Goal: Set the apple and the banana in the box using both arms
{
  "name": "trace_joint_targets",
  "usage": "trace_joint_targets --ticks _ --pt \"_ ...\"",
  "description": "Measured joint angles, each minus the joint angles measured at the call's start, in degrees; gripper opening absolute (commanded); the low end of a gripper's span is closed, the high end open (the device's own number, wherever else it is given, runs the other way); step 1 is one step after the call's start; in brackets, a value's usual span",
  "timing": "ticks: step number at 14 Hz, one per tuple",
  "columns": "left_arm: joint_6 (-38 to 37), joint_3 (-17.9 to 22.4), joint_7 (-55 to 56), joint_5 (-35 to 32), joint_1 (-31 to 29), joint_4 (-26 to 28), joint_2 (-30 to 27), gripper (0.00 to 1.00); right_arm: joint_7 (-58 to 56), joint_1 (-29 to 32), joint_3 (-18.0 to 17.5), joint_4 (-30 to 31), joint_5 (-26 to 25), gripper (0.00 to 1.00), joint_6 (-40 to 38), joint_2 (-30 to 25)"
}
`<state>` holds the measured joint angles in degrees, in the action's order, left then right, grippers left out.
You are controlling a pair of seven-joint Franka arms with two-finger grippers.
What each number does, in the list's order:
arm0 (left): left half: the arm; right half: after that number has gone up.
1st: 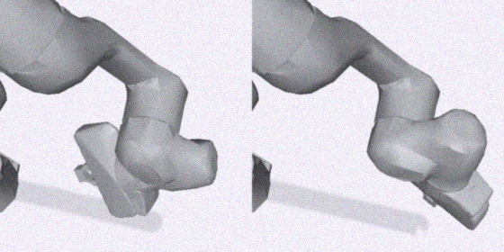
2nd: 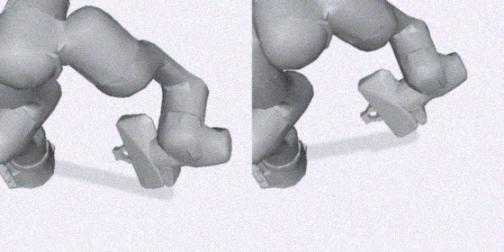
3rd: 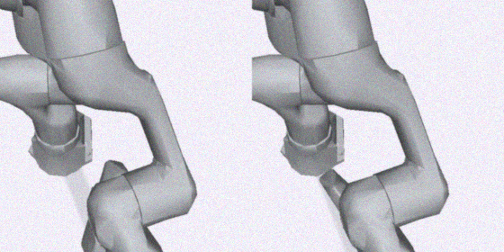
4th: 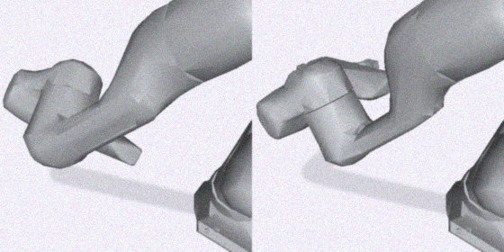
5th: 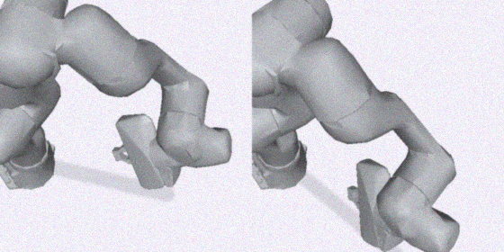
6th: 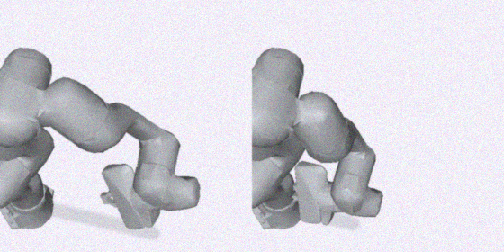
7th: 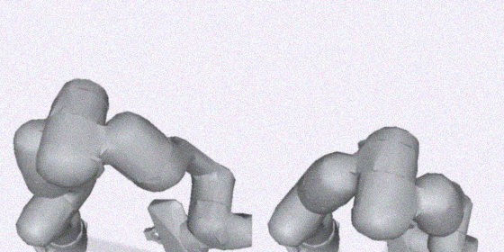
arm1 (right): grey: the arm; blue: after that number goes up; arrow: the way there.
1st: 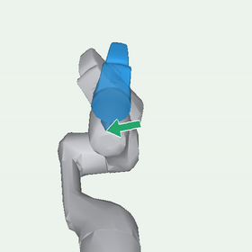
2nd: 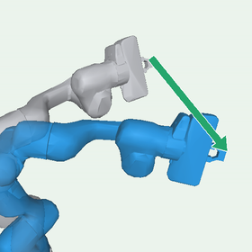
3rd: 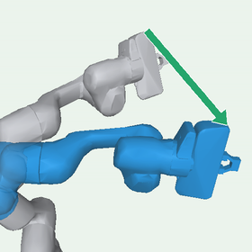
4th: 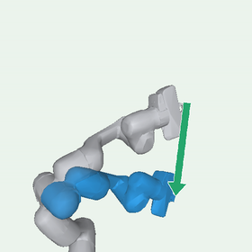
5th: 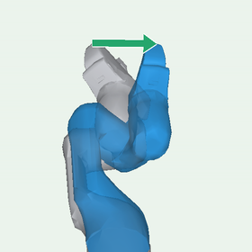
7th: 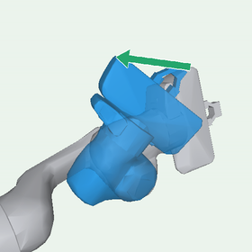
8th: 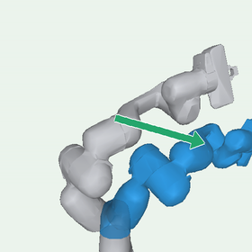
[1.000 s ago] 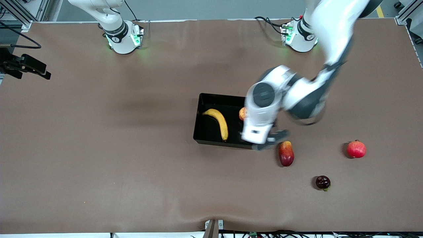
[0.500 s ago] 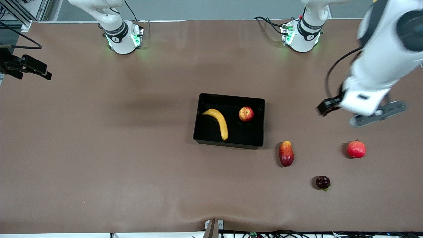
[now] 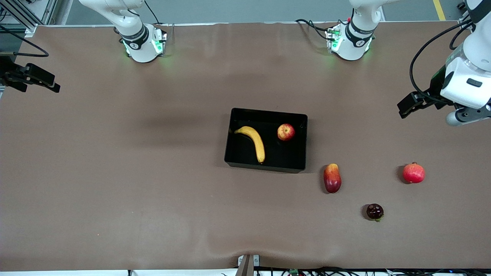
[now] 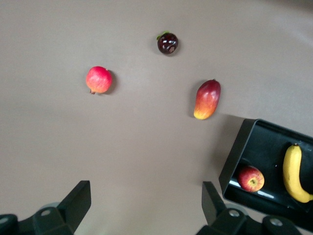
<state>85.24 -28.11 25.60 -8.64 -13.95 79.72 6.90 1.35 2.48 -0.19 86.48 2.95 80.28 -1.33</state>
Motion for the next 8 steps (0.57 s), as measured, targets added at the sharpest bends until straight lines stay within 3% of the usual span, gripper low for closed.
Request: trace_joint_targets --ticks 2,5,8 --pt "-1.0 1.9 -2.4 0.0 1.0 1.1 -1.1 1.0 0.0 -0.4 0.0 0.0 0.0 1.0 0.0 0.0" --pt "-1.2 13.5 -8.0 0.1 9.1 5.0 -4.3 1.0 0.0 -0.8 0.0 0.0 0.0 1.0 0.0 0.0" --pt "-0.4 19.1 -9.9 0.4 13.1 10.1 -8.6 1.0 0.0 -0.8 0.3 0.0 0.0 1.0 -0.1 0.0"
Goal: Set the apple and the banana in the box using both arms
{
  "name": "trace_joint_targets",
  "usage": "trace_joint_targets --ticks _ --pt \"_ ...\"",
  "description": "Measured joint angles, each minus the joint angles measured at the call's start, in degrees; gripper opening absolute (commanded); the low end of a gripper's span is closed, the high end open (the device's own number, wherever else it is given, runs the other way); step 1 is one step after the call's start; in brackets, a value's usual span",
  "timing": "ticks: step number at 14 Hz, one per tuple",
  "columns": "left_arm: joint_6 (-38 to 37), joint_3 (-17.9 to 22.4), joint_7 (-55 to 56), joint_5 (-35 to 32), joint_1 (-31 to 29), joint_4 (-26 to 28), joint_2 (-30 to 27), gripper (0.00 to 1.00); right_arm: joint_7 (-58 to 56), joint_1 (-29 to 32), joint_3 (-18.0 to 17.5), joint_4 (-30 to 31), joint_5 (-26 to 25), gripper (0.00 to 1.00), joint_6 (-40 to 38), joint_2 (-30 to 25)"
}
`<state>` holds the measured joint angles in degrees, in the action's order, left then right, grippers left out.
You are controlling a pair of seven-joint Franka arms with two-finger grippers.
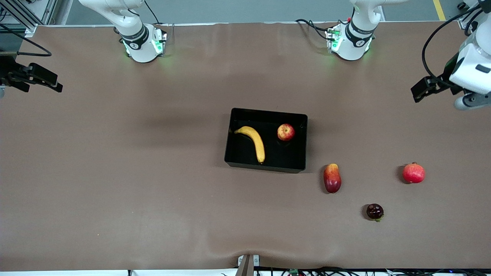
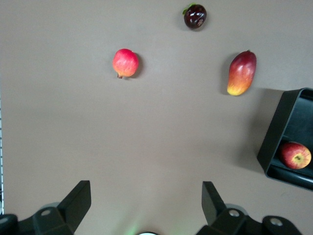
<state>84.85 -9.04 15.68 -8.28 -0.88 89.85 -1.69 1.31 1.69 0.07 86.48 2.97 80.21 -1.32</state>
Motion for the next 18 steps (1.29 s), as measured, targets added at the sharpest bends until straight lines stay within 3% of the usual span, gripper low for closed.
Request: trace_joint_targets --ticks 11,18 --pt "2.0 2.7 -0.2 8.4 0.5 0.6 -0.9 1.0 0.0 0.0 0.4 -0.6 0.0 1.0 -0.1 0.0" --pt "1.9 2.5 -2.7 8.9 1.0 -0.1 -0.9 1.0 0.0 0.0 0.4 -0.7 0.0 1.0 0.0 0.0"
